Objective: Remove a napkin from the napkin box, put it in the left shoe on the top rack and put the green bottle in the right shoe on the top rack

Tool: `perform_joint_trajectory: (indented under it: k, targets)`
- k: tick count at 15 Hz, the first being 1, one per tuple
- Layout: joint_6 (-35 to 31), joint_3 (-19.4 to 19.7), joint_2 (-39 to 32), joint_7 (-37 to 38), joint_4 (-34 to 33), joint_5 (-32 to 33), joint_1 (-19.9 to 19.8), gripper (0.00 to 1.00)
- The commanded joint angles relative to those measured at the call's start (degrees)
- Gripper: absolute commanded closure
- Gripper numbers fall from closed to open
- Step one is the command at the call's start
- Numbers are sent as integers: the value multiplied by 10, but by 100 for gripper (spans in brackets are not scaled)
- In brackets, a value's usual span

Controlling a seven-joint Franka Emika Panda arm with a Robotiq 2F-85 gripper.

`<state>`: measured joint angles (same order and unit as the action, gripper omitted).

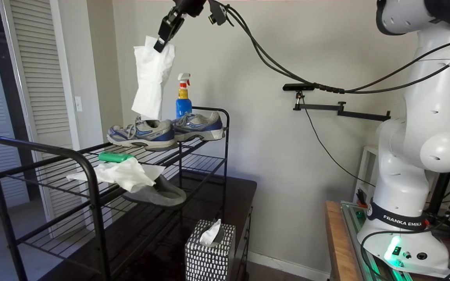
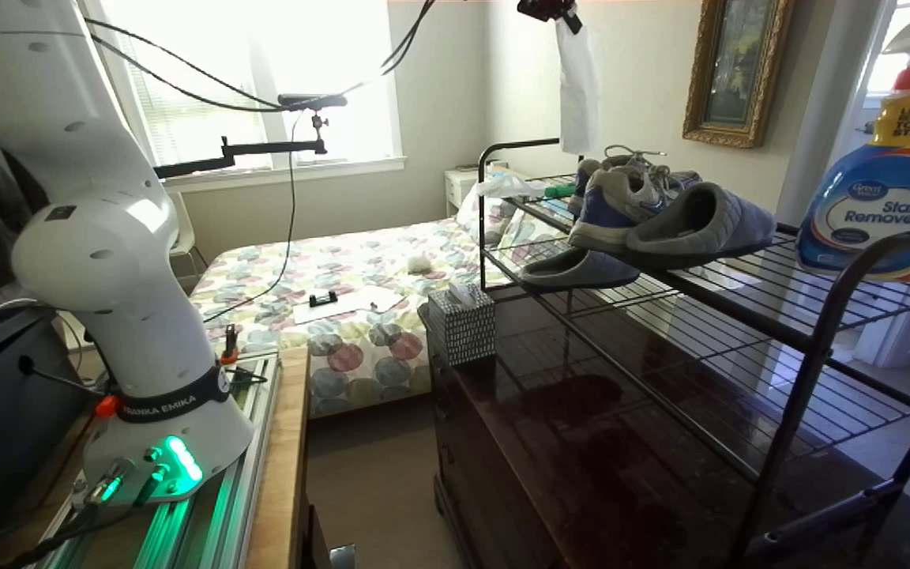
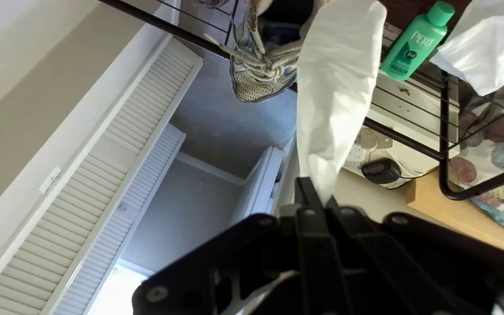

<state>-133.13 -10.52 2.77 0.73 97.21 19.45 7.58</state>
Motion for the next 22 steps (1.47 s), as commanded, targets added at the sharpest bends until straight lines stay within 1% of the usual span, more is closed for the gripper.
perform_joint_trajectory:
  k: [1, 6, 9, 11, 13, 15, 16, 17, 20, 22]
  targets:
    - [23, -1, -39, 9, -35, 41, 6, 100]
    - [15, 6, -87, 44, -60, 92, 14, 100]
    - [32, 18, -113, 63, -90, 109, 17, 100]
    - [46, 27, -118, 53, -93, 108, 17, 100]
    - [79, 33, -118, 27, -91, 88, 14, 100]
    - [113, 38, -117, 12, -88, 83, 12, 100]
    - [127, 40, -118, 11, -88, 88, 13, 100]
    - [141, 45, -118, 20, -89, 108, 14, 100]
    - [167, 47, -119, 1, -96, 91, 11, 100]
    - [169, 38, -120, -38, -96, 49, 12, 100]
